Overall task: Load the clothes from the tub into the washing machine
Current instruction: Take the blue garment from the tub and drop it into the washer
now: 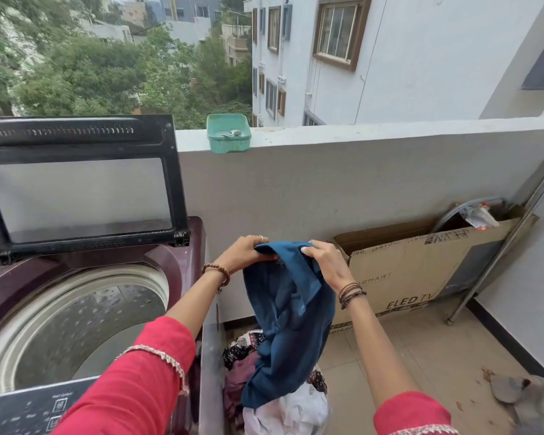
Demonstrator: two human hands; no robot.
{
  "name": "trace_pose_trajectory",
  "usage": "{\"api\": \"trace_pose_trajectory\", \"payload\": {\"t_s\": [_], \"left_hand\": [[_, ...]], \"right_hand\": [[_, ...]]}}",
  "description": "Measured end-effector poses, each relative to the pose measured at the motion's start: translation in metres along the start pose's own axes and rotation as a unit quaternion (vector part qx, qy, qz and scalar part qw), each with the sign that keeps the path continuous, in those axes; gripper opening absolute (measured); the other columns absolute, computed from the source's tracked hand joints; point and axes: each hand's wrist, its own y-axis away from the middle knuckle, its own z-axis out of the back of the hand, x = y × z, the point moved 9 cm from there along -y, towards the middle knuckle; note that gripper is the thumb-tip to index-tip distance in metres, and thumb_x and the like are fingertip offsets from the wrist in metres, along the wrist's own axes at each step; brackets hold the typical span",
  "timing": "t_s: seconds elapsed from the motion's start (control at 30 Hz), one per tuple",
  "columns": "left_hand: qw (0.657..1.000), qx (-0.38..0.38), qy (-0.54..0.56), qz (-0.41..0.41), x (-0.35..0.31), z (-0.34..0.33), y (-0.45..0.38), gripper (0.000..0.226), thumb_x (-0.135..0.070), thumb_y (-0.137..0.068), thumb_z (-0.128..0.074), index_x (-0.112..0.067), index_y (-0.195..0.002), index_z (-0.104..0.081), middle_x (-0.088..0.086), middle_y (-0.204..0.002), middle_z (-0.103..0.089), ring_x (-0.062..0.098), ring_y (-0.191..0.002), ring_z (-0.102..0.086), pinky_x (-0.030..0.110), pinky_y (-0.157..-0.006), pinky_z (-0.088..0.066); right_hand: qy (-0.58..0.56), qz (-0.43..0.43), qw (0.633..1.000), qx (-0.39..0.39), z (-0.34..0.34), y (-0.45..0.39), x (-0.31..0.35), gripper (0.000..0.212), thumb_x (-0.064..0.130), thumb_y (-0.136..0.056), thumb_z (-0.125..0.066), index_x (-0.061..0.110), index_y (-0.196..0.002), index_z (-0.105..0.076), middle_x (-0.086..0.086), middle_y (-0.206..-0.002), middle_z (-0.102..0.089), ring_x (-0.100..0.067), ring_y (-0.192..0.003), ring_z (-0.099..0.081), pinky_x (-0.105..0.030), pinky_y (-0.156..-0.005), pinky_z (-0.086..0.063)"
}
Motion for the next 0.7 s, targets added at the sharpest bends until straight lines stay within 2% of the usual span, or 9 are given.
{"api": "trace_pose_trajectory", "payload": {"t_s": [0.03,0.1,0.2,0.3,0.4,0.47,0.57,0.63,0.7], "left_hand": [[0.999,-0.037,-0.029,0.001,-0.002,0.008,0.0,0.013,-0.024,-0.084,-0.065,-0.013,-0.08,-0.061,0.001,-0.078,-0.062,0.019,-0.08,-0.058,0.036,-0.078,-0.044],[0.994,-0.079,-0.077,0.005,-0.013,0.017,0.001,0.013,-0.021,-0.085,-0.059,-0.01,-0.078,-0.056,0.002,-0.076,-0.062,0.028,-0.083,-0.059,0.037,-0.075,-0.044],[0.99,-0.103,-0.091,0.005,-0.032,0.019,0.002,0.014,-0.018,-0.086,-0.051,-0.006,-0.088,-0.058,0.008,-0.09,-0.066,0.026,-0.088,-0.058,0.04,-0.081,-0.046],[0.998,-0.044,0.041,-0.03,-0.044,0.01,0.006,0.015,-0.016,-0.09,-0.054,-0.002,-0.092,-0.057,0.006,-0.087,-0.06,0.012,-0.083,-0.052,0.033,-0.082,-0.042],[0.986,0.017,0.165,0.009,-0.033,0.002,0.022,0.02,-0.037,-0.085,-0.06,-0.02,-0.093,-0.067,-0.003,-0.093,-0.064,0.005,-0.084,-0.056,0.022,-0.081,-0.043],[0.981,0.039,0.19,0.032,-0.021,0.0,0.033,0.016,-0.046,-0.076,-0.061,-0.031,-0.077,-0.068,-0.013,-0.079,-0.064,0.0,-0.075,-0.056,0.017,-0.072,-0.043],[0.983,0.118,0.132,0.044,-0.006,-0.014,0.046,0.011,-0.035,-0.073,-0.073,-0.034,-0.082,-0.066,-0.018,-0.082,-0.066,-0.009,-0.074,-0.058,0.009,-0.069,-0.044],[0.986,0.156,0.036,0.04,0.007,-0.023,0.053,0.024,-0.026,-0.073,-0.078,-0.028,-0.092,-0.065,-0.011,-0.091,-0.067,-0.005,-0.079,-0.058,0.011,-0.072,-0.045],[0.985,0.159,-0.054,0.026,0.018,-0.029,0.057,0.021,-0.019,-0.073,-0.078,-0.029,-0.087,-0.065,-0.007,-0.085,-0.065,0.002,-0.075,-0.054,0.014,-0.068,-0.041]], "right_hand": [[0.004,-0.006,1.0,0.015,-0.001,0.001,-0.001,0.032,0.053,-0.076,-0.057,0.024,-0.063,-0.055,0.005,-0.067,-0.057,-0.019,-0.068,-0.051,-0.04,-0.069,-0.041],[0.056,-0.019,0.997,0.055,-0.009,0.001,-0.005,0.04,0.063,-0.07,-0.066,0.025,-0.08,-0.06,0.005,-0.08,-0.065,-0.015,-0.077,-0.058,-0.033,-0.072,-0.043],[0.157,0.007,0.987,0.029,-0.012,0.0,0.001,0.039,0.054,-0.07,-0.071,0.029,-0.099,-0.067,0.001,-0.092,-0.072,-0.02,-0.09,-0.064,-0.033,-0.077,-0.05],[0.132,0.026,0.988,-0.079,0.006,-0.002,0.014,0.021,0.037,-0.079,-0.067,0.026,-0.097,-0.072,-0.007,-0.087,-0.072,-0.027,-0.088,-0.065,-0.032,-0.07,-0.047],[0.084,0.025,0.988,-0.129,0.018,-0.005,0.019,0.013,0.03,-0.082,-0.065,0.023,-0.09,-0.072,-0.008,-0.083,-0.071,-0.028,-0.086,-0.063,-0.033,-0.069,-0.046],[0.061,0.026,0.987,-0.147,0.022,-0.006,0.022,0.014,0.025,-0.083,-0.065,0.022,-0.093,-0.073,-0.007,-0.084,-0.072,-0.027,-0.087,-0.064,-0.033,-0.071,-0.047],[0.031,0.028,0.986,-0.162,0.027,-0.007,0.025,0.013,0.02,-0.084,-0.064,0.02,-0.093,-0.073,-0.005,-0.081,-0.071,-0.023,-0.084,-0.064,-0.031,-0.071,-0.048],[0.005,0.032,0.986,-0.166,0.028,-0.006,0.027,0.012,0.018,-0.085,-0.063,0.019,-0.091,-0.073,0.0,-0.076,-0.067,-0.019,-0.079,-0.062,-0.03,-0.07,-0.047],[-0.023,0.039,0.985,-0.169,0.029,-0.005,0.029,0.011,0.016,-0.085,-0.063,0.016,-0.089,-0.073,0.001,-0.074,-0.065,-0.014,-0.076,-0.059,-0.027,-0.067,-0.045]]}}
